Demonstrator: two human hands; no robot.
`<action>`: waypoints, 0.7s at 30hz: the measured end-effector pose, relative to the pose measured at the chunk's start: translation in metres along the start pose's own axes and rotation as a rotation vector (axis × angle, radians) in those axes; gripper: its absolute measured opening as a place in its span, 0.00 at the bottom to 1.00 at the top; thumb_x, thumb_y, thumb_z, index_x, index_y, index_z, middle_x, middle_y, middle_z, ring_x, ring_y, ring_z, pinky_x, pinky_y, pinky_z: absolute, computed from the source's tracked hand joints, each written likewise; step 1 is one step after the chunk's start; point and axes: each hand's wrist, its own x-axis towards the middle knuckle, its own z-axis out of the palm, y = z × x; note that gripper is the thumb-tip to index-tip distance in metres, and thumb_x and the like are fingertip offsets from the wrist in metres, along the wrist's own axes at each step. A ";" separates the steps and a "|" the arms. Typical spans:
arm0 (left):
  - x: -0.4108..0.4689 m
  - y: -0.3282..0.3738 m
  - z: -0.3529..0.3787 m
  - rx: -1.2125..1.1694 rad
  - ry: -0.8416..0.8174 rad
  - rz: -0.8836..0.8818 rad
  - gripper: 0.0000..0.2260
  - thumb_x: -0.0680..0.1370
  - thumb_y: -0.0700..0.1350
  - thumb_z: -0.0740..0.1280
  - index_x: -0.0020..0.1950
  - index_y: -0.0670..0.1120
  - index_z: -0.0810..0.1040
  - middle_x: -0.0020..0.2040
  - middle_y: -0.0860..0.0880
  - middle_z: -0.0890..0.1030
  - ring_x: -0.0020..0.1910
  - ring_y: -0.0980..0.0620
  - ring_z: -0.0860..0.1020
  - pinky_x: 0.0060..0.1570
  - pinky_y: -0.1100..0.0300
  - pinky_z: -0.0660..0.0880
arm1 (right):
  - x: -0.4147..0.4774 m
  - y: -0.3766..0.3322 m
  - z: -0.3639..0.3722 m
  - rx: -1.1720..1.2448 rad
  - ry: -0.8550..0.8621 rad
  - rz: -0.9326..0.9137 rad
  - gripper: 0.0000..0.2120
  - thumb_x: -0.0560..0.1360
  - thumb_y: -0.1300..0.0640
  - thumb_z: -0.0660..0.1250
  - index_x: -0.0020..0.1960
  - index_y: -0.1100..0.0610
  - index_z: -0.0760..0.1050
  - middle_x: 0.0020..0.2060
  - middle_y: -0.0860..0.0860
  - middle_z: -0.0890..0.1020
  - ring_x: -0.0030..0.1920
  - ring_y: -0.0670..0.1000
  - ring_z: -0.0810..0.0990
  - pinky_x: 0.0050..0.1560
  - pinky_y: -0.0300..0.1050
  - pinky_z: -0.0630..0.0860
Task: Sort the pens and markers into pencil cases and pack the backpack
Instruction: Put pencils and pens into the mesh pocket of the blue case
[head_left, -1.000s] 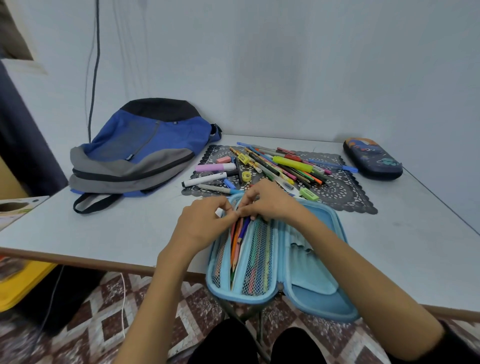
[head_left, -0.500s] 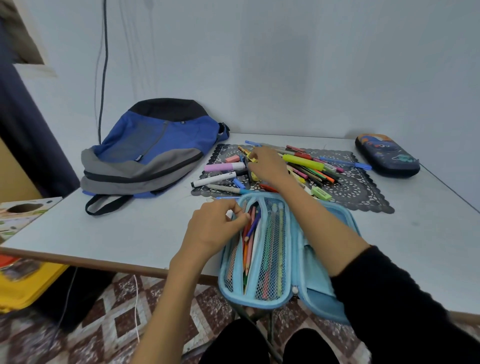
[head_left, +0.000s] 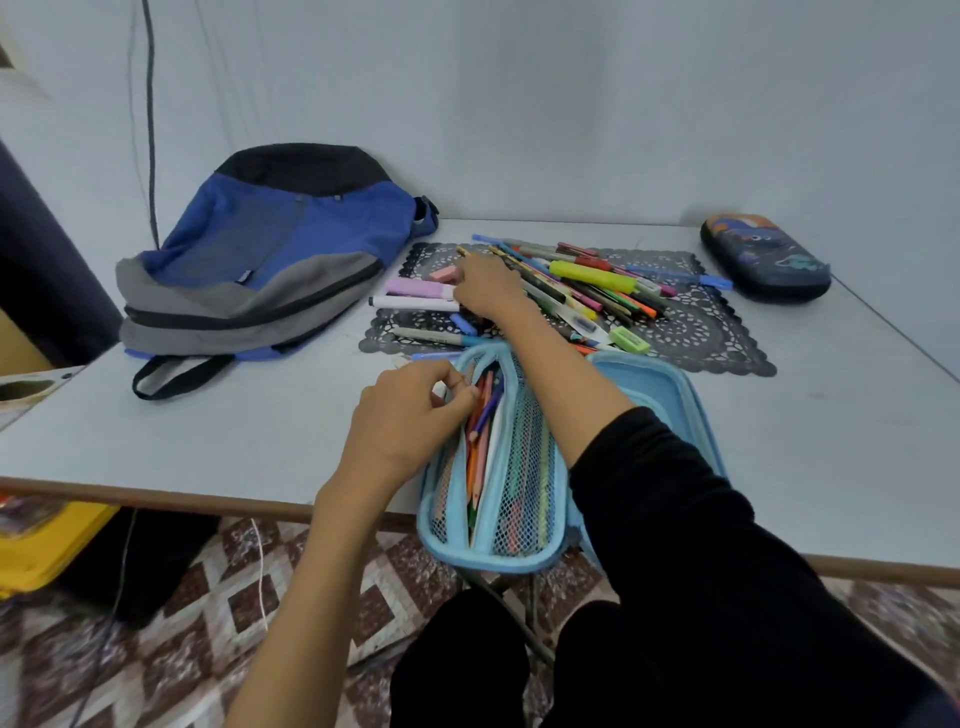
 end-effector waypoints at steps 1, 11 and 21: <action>0.000 0.000 0.000 -0.004 -0.001 0.001 0.13 0.75 0.59 0.66 0.39 0.51 0.76 0.45 0.53 0.84 0.43 0.53 0.79 0.37 0.58 0.65 | 0.000 0.000 0.000 0.001 -0.032 -0.001 0.08 0.73 0.62 0.60 0.35 0.56 0.68 0.37 0.55 0.73 0.40 0.57 0.71 0.38 0.46 0.67; 0.000 -0.001 -0.003 -0.065 -0.052 -0.016 0.12 0.76 0.57 0.67 0.37 0.53 0.75 0.48 0.54 0.84 0.43 0.57 0.79 0.39 0.59 0.67 | -0.027 0.023 -0.050 0.846 0.114 0.062 0.11 0.76 0.62 0.67 0.58 0.60 0.77 0.50 0.57 0.81 0.38 0.50 0.80 0.37 0.39 0.78; 0.000 0.007 -0.011 -0.047 -0.136 -0.027 0.10 0.71 0.56 0.74 0.39 0.53 0.77 0.47 0.54 0.83 0.44 0.55 0.80 0.47 0.55 0.75 | -0.108 0.054 -0.104 1.713 -0.203 0.015 0.10 0.80 0.64 0.56 0.57 0.60 0.74 0.50 0.61 0.79 0.35 0.53 0.79 0.36 0.41 0.78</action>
